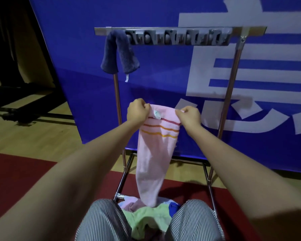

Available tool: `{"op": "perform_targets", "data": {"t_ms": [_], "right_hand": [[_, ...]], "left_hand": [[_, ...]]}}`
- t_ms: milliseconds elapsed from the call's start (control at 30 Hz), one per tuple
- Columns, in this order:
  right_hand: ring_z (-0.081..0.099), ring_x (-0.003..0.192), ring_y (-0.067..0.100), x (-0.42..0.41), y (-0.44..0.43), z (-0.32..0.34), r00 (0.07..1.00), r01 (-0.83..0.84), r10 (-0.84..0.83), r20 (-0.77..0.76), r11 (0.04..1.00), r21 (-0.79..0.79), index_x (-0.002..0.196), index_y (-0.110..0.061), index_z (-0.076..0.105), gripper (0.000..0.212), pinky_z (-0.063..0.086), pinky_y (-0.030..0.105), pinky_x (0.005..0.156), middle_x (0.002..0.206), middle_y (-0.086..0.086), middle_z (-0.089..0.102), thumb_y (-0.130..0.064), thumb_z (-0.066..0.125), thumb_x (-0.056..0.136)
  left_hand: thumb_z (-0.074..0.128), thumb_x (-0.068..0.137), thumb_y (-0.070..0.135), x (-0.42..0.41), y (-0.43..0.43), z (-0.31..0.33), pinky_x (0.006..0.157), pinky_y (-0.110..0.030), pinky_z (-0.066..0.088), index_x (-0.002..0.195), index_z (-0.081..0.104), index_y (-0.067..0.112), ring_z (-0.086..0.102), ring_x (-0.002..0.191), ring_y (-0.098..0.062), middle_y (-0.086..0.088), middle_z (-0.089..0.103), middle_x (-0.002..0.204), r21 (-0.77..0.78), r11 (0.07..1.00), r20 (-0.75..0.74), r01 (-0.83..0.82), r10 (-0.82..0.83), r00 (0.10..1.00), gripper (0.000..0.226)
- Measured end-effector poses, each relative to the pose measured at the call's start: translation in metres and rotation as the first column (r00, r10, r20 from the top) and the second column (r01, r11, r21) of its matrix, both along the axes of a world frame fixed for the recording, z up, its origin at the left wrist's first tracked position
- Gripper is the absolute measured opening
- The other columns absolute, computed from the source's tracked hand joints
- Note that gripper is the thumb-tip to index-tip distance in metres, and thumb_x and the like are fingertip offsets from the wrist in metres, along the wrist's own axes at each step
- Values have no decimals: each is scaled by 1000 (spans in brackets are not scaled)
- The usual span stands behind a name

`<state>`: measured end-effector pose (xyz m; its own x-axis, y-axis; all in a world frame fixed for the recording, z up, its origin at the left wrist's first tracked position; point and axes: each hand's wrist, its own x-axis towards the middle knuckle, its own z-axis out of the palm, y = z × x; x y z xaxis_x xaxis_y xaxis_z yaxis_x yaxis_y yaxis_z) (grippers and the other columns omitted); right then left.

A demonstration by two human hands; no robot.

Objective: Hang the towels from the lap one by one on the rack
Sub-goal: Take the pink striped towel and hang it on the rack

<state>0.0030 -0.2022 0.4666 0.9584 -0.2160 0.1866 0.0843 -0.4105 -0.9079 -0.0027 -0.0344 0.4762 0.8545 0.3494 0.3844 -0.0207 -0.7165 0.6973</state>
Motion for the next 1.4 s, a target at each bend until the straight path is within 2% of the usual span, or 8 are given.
{"op": "perform_targets", "data": {"t_ms": [167, 433, 633, 800, 967, 1100, 1200, 1400], "right_hand": [[65, 86, 37, -6, 32, -21, 988, -15, 49, -149, 975, 224, 57, -18, 53, 25, 55, 51, 80, 72, 8, 62, -21, 66, 78], [69, 86, 28, -23, 40, -35, 969, 57, 39, -243, 926, 374, 83, -12, 71, 21, 56, 44, 83, 83, 11, 70, -32, 67, 84], [67, 82, 23, -34, 30, -32, 971, 24, 100, -216, 862, 506, 80, -11, 71, 65, 56, 34, 82, 83, 12, 71, -51, 23, 98], [63, 102, 25, -39, 24, -31, 937, -60, 243, -249, 818, 572, 110, 0, 65, 72, 50, 32, 84, 107, 15, 67, -51, 16, 99], [59, 111, 23, -41, 9, -41, 973, -184, 212, -85, 948, 261, 103, -12, 60, 18, 49, 19, 76, 105, 4, 62, -24, 58, 90], [43, 124, 19, -36, -6, -43, 946, -300, 313, -86, 944, 135, 136, -19, 39, 59, 42, 22, 89, 137, 2, 40, -25, 67, 85], [58, 96, 19, -37, -8, -43, 925, -370, 377, -52, 923, 109, 93, -19, 68, 8, 46, 20, 72, 93, -3, 64, -19, 64, 86], [55, 69, 7, -30, -2, -10, 971, -232, 214, 103, 947, 224, 89, -9, 68, 7, 45, 20, 61, 73, -3, 61, -12, 65, 84]], "left_hand": [[51, 88, 24, -14, -31, -33, 62, -33, 43, 82, 62, 5, 61, 81, -34, -16, 67, 83, -159, 987, 10, -24, 26, 1000, 23], [60, 87, 23, -26, -51, -56, 70, -35, 56, 83, 74, 11, 65, 72, -18, 0, 65, 64, -507, 854, 44, 117, -110, 993, 19], [61, 89, 26, -31, -48, -57, 65, -12, 52, 98, 71, 7, 67, 78, -9, -7, 71, 85, -570, 728, 103, 381, -397, 912, 23], [56, 92, 18, -31, -44, -65, 79, -35, 58, 104, 68, 8, 69, 86, -22, -11, 72, 89, -389, 813, 37, 433, -456, 889, 20], [47, 93, 5, -29, -32, -58, 84, -41, 52, 104, 63, -1, 59, 88, -21, -11, 63, 92, -358, 835, -16, 418, -453, 891, 21], [50, 92, 1, -33, -22, -49, 78, -33, 50, 105, 61, -5, 57, 87, -18, -13, 62, 94, -328, 770, -19, 547, -584, 811, 19], [51, 92, 1, -37, -20, -47, 72, -19, 51, 106, 62, -3, 58, 85, -14, -10, 63, 94, -345, 744, -18, 572, -614, 789, 18], [58, 87, -4, -29, -18, -21, 70, -12, 50, 102, 65, 3, 61, 74, 2, -5, 66, 90, -402, 741, 182, 537, -510, 841, 19]]}}
